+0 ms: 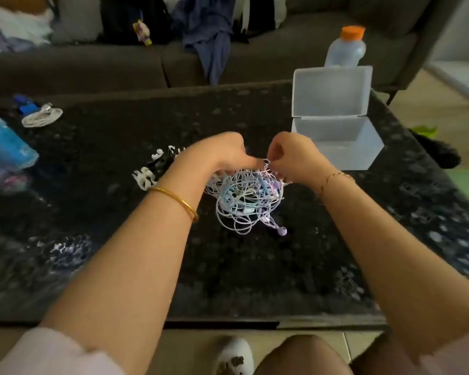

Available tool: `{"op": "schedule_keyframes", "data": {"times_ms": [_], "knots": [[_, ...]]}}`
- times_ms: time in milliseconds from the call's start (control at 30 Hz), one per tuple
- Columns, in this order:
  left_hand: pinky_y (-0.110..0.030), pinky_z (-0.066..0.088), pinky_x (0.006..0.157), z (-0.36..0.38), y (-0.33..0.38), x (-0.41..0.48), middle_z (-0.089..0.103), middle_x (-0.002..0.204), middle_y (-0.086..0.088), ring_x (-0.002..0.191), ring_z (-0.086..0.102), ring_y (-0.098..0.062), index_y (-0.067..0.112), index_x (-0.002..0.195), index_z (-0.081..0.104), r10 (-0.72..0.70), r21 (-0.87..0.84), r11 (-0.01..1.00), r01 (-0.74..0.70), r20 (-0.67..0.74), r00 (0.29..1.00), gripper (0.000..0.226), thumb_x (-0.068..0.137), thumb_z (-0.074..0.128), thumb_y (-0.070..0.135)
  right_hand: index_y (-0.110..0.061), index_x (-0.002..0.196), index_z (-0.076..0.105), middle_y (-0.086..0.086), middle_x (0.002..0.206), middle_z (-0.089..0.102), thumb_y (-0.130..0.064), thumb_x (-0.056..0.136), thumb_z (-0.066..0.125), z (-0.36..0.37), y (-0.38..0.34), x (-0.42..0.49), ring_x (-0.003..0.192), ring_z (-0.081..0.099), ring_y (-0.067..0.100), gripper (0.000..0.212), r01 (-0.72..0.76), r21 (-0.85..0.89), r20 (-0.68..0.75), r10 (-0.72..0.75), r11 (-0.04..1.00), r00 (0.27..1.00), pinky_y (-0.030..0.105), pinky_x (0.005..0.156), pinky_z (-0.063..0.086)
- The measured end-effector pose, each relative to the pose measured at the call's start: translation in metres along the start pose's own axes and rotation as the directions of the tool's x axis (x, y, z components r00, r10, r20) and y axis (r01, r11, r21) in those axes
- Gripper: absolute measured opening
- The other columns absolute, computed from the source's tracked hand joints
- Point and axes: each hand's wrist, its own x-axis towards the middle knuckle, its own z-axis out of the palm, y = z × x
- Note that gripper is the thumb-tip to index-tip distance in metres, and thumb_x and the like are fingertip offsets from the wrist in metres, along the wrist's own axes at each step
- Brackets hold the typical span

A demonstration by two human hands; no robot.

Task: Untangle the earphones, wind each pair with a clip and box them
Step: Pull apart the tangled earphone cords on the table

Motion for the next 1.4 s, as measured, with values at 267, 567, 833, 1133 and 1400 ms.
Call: {"op": "schedule_keyframes", "data": {"times_ms": [267, 567, 833, 1133, 1400], "knots": [[-0.041, 0.052, 0.084, 0.036, 0.003, -0.016, 0.064, 0.098, -0.015, 0.095, 0.062, -0.032, 0.006, 0.111, 0.061, 0.026, 0.106, 0.994, -0.016, -0.093, 0.995, 0.036, 0.083, 0.071, 0.026, -0.002, 0.099, 0.063, 0.015, 0.086, 0.067, -0.013, 0.091, 0.058, 0.021, 0.014, -0.027, 0.074, 0.068, 0.028, 0.014, -0.159, 0.077, 0.09, 0.152, 0.984, 0.984, 0.039, 0.074, 0.059], [-0.038, 0.05, 0.088, 0.047, -0.007, -0.027, 0.059, 0.109, -0.003, 0.101, 0.058, -0.022, 0.017, 0.113, 0.057, 0.025, -0.088, 0.995, -0.045, -0.221, 0.975, 0.027, 0.088, 0.066, 0.019, -0.007, 0.091, 0.066, 0.006, 0.081, 0.061, -0.013, 0.091, 0.057, 0.023, 0.007, -0.027, 0.07, 0.055, 0.015, 0.012, -0.147, 0.129, -0.004, 0.149, 0.981, 0.989, 0.027, 0.068, 0.047], [-0.036, 0.052, 0.086, 0.047, 0.004, -0.035, 0.068, 0.101, -0.009, 0.098, 0.063, -0.027, 0.011, 0.1, 0.069, -0.047, -0.281, 0.959, -0.04, -0.296, 0.954, 0.015, 0.089, 0.064, 0.021, -0.014, 0.08, 0.06, 0.002, 0.064, 0.053, -0.009, 0.093, 0.054, -0.012, -0.005, -0.039, 0.055, 0.047, 0.009, 0.015, -0.187, 0.794, 0.078, 0.208, 0.578, 0.975, 0.02, 0.051, 0.039], [-0.025, 0.052, 0.066, 0.041, -0.002, -0.028, 0.068, 0.096, -0.007, 0.085, 0.064, -0.018, 0.015, 0.092, 0.064, -0.145, -0.601, 0.798, -0.048, -0.269, 0.952, 0.012, 0.089, 0.06, 0.004, -0.012, 0.118, 0.053, 0.01, 0.105, 0.059, 0.0, 0.088, 0.054, 0.011, 0.018, -0.031, 0.086, 0.062, 0.022, 0.033, -0.243, 0.434, -0.045, 0.29, 0.867, 0.956, 0.034, 0.081, 0.055], [-0.025, 0.059, 0.07, 0.026, 0.0, -0.016, 0.069, 0.092, -0.01, 0.083, 0.07, -0.015, 0.009, 0.097, 0.06, -0.085, -0.855, 0.512, -0.084, -0.148, 0.985, 0.008, 0.093, 0.057, 0.003, -0.017, 0.105, 0.058, -0.003, 0.094, 0.059, -0.027, 0.079, 0.074, 0.035, 0.017, -0.016, 0.088, 0.058, 0.016, 0.032, 0.011, 0.127, 0.047, -0.017, 0.992, 0.999, 0.032, 0.078, 0.05]]}}
